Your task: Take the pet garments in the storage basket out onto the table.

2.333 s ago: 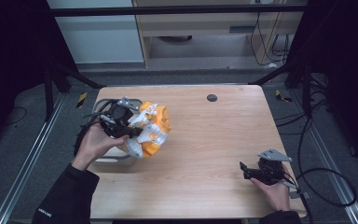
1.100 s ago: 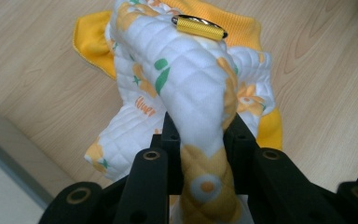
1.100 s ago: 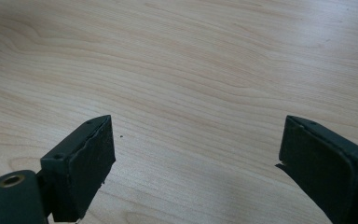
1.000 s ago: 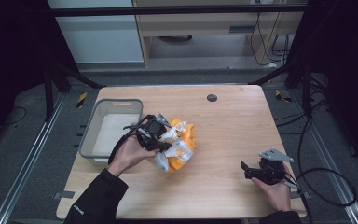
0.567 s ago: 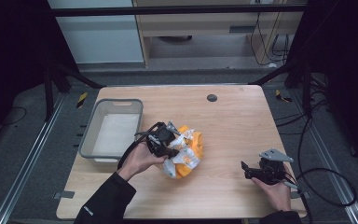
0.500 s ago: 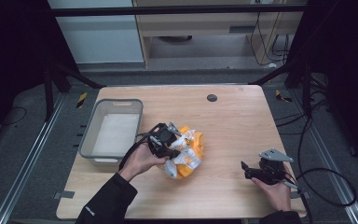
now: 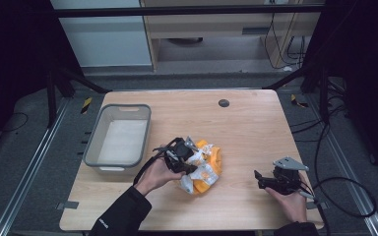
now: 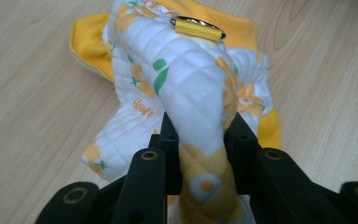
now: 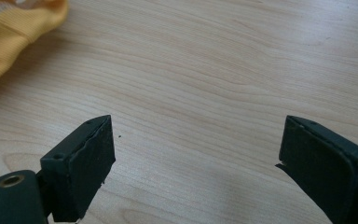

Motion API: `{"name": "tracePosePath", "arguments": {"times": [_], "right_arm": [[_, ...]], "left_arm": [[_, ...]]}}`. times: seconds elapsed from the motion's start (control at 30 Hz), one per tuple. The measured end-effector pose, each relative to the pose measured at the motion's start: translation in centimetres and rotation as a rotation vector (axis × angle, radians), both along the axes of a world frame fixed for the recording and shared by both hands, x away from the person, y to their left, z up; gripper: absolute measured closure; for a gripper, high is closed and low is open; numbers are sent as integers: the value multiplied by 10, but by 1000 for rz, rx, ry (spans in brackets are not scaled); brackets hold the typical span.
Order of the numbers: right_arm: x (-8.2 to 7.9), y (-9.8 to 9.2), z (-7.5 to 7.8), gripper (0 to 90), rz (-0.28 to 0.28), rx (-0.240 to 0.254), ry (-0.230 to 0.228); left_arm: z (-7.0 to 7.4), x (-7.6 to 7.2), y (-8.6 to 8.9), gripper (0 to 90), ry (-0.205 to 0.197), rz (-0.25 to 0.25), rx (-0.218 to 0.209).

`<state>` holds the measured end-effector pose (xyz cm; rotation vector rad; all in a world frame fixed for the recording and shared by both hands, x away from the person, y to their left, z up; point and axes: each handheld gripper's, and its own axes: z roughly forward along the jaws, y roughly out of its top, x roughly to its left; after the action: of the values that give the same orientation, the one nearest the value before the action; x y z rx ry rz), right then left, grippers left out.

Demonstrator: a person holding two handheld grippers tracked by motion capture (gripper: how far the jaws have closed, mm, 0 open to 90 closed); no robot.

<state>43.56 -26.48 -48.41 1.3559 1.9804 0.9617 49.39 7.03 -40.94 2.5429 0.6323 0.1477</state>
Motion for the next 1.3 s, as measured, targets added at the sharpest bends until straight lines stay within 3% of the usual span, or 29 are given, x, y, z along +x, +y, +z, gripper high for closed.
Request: {"name": "tracePosePath", "arguments": {"times": [0.33,0.43,0.57,0.83,1.07,1.1,1.3], "right_arm": [[0,0,0,103,-1,0,5],[0,0,-1,104,-1,1,5],[0,1,-1,103,-3,5,11],[0,1,-1,101,-2,2,13],[0,1,-1,100,1,-5,11],[0,1,-1,100,-1,-4,11],[0,1,-1,98,-1,-6,13]], "left_arm": [[-15,-1,-5,662,13,-16,25],[-18,-1,-3,597,5,-17,29],[-20,-2,0,485,-3,-13,1],[-12,-8,11,282,-44,6,-28],[-4,-15,28,237,-68,26,-113],[0,-17,35,230,-82,36,-143],[4,-24,54,222,-115,100,-205]]}}
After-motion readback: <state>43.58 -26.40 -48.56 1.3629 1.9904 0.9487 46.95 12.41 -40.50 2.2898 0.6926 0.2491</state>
